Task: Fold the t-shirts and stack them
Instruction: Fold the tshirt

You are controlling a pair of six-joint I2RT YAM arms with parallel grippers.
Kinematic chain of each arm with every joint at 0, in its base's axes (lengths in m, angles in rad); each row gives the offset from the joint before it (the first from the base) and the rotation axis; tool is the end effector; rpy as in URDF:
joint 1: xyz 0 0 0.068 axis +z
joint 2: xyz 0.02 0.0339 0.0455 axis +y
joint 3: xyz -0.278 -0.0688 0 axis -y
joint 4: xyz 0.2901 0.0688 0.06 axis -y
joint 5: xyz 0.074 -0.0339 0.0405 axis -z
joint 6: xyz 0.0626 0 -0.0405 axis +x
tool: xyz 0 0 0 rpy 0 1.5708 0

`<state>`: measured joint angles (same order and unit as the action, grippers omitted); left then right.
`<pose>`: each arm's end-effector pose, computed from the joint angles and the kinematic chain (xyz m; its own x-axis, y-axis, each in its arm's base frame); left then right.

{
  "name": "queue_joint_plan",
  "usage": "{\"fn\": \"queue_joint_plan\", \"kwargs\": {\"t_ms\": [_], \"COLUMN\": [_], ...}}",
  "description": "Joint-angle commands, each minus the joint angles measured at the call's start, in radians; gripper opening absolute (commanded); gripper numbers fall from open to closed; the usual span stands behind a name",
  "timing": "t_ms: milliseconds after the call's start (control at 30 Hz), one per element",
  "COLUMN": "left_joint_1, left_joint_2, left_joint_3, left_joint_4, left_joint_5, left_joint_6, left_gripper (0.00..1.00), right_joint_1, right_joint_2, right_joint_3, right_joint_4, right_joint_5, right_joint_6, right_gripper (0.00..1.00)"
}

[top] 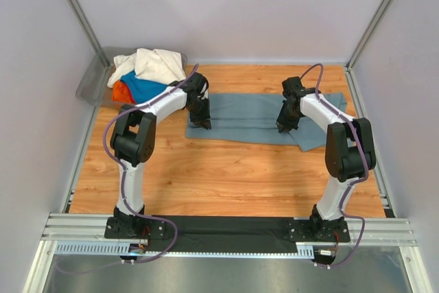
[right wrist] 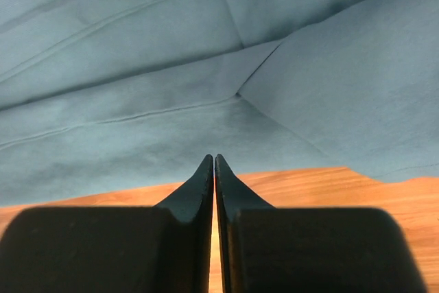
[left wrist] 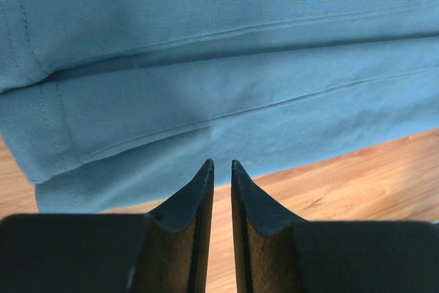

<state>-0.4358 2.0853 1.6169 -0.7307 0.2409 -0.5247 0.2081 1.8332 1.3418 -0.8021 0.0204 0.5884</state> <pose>0.4394 -0.2211 0.1525 -0.9757 -0.0823 -0.2030 -0.0003 0.9273 -0.3743 0.4049 0.0842 0.1666 -0.8944 0.3783 -0.2386 0.3550 0.9250 0.1356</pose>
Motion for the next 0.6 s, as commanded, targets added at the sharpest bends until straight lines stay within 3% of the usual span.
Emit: {"fn": "queue_joint_plan", "kwargs": {"t_ms": [0, 367, 567], "left_joint_1": [0.006, 0.022, 0.031], "left_joint_2": [0.013, 0.038, 0.042], "left_joint_3": [0.003, 0.018, 0.015], "left_joint_4": [-0.007, -0.030, -0.035], "left_joint_5": [-0.015, -0.032, -0.038], "left_joint_6": [0.022, 0.038, 0.046], "left_gripper": [0.22, 0.17, 0.15], "right_joint_1": [-0.004, -0.004, -0.006], "right_joint_2": [0.026, 0.113, 0.181], "right_joint_3": [-0.013, 0.033, 0.146], "right_joint_4": [0.061, 0.113, 0.080], "right_joint_5": [0.061, 0.125, 0.165], "right_joint_6": [0.019, 0.016, 0.008], "right_gripper": [0.03, 0.01, 0.00]}}
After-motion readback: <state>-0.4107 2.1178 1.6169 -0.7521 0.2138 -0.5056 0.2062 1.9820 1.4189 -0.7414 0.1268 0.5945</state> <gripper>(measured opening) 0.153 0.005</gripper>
